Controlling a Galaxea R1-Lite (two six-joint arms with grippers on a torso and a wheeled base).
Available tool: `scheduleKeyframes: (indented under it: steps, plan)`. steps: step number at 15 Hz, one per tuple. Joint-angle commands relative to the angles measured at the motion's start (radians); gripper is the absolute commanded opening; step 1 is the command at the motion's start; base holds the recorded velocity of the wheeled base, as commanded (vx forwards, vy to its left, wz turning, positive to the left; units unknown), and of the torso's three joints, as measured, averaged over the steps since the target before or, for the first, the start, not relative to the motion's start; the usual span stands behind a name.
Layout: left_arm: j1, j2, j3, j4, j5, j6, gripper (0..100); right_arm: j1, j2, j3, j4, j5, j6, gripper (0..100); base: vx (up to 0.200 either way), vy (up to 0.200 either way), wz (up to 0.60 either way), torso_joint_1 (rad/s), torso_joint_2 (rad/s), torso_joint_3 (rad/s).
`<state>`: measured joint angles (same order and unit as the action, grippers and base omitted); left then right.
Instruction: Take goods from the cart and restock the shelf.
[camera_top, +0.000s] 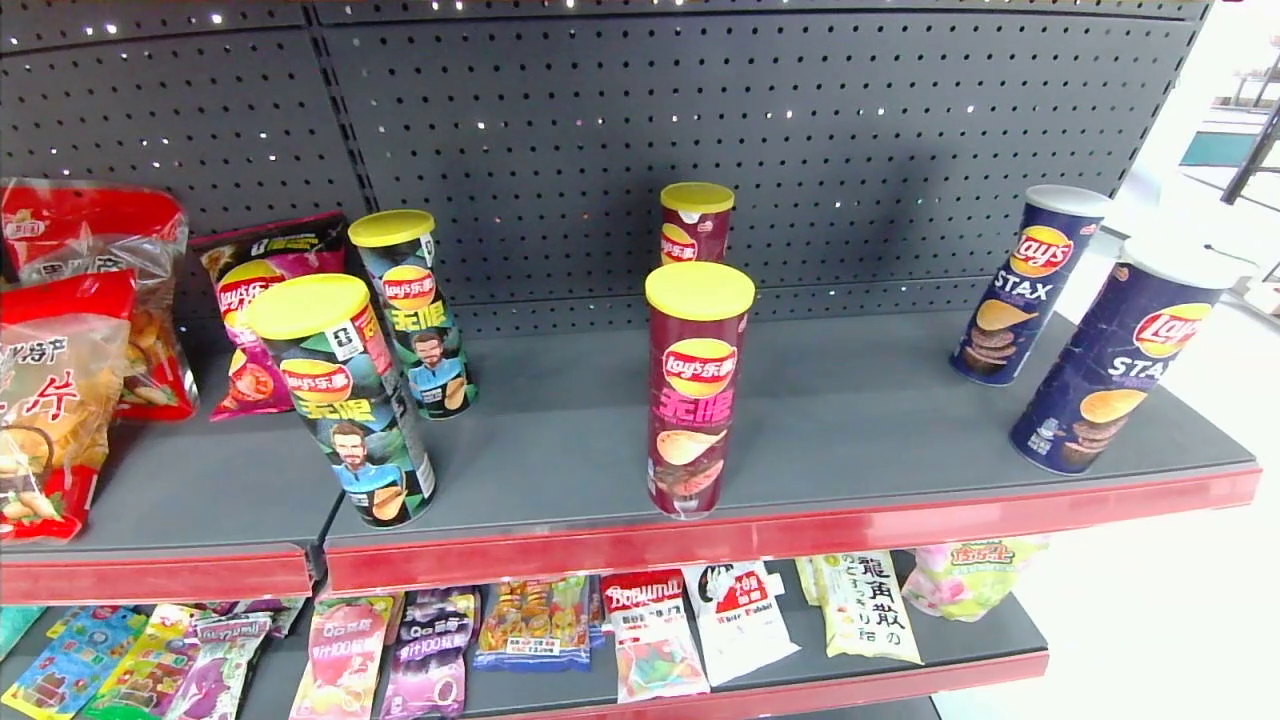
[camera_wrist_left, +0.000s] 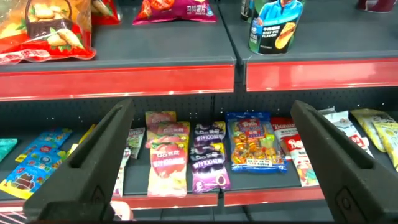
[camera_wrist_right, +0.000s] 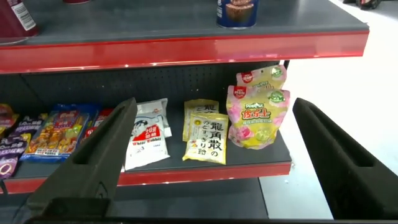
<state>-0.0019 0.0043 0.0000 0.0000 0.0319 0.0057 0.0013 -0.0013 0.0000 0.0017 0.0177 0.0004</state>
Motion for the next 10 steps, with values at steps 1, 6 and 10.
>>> scheduleKeyframes:
  steps: [1,6,10]
  plan:
    - [0.0,0.0,0.0,0.0,0.0,0.0,100,0.0,0.001,0.0,0.0,-0.001,0.001,100,0.0,0.0,0.0,0.0,0.0,0.0]
    - [0.0,0.0,0.0,0.0,0.0,-0.001,100,0.0,0.001,0.0,0.0,-0.002,0.001,100,0.0,0.0,0.0,0.0,0.0,0.0]
    - [0.0,0.0,0.0,0.0,0.0,-0.001,100,0.0,0.001,-0.002,0.0,-0.012,0.0,100,0.0,0.0,0.0,0.0,0.0,0.0]
